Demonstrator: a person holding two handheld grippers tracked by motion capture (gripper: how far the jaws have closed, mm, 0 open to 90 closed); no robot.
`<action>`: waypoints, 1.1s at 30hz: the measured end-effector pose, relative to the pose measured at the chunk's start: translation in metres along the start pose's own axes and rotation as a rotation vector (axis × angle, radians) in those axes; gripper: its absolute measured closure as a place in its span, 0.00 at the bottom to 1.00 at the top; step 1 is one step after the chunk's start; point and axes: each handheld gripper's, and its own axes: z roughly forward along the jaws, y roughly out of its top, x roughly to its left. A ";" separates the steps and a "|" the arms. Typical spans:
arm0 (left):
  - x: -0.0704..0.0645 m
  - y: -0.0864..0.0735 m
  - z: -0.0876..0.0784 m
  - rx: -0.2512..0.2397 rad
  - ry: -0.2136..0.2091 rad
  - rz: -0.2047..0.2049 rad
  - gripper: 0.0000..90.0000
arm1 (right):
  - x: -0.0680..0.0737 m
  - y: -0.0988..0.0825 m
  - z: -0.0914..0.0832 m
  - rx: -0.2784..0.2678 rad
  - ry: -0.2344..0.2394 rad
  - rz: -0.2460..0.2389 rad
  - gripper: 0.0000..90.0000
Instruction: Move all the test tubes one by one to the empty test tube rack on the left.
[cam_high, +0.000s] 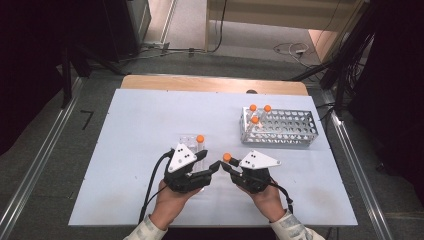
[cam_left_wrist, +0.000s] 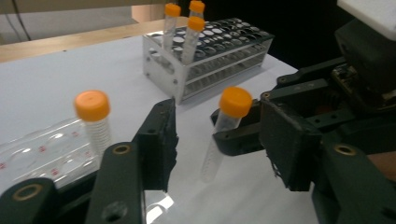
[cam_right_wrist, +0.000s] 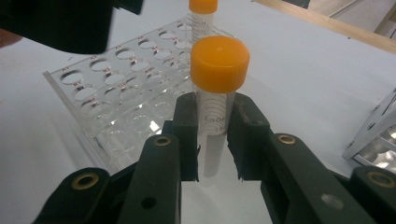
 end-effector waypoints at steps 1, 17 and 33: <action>-0.001 0.001 0.003 0.003 -0.008 -0.001 0.55 | 0.001 0.000 0.000 0.005 0.001 0.004 0.80; -0.007 0.003 0.029 0.034 -0.020 0.017 0.70 | 0.004 0.001 -0.001 -0.006 0.026 0.005 0.80; -0.006 0.009 0.026 0.004 -0.008 0.017 0.77 | 0.003 0.003 -0.003 -0.016 0.037 0.034 0.37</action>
